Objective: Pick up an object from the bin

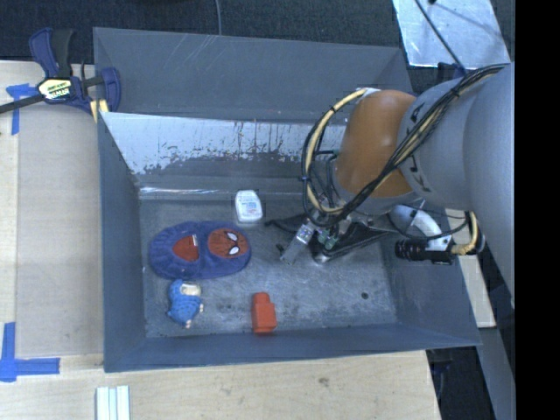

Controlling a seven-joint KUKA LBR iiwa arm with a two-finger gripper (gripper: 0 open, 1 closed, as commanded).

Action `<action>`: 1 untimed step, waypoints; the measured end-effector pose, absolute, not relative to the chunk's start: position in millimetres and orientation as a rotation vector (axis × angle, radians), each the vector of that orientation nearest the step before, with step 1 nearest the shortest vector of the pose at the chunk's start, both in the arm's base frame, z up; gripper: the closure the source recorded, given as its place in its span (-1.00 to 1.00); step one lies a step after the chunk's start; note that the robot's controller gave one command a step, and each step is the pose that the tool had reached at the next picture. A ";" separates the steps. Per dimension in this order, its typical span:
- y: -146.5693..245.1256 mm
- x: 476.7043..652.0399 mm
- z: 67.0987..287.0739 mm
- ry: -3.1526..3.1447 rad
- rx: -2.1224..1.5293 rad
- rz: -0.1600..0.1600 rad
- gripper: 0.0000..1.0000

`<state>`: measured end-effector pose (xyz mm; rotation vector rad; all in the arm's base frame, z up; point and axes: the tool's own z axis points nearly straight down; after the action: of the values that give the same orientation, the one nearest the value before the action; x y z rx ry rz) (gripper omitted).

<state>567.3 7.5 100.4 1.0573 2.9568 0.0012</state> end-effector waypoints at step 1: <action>35.2 525.7 69.0 2.905 1.200 0.000 -1.00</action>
Offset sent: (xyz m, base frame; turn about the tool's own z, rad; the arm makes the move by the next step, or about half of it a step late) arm -0.0409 0.0269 -0.0304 0.0999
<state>525.7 35.2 69.0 1.2000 2.9053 -0.0004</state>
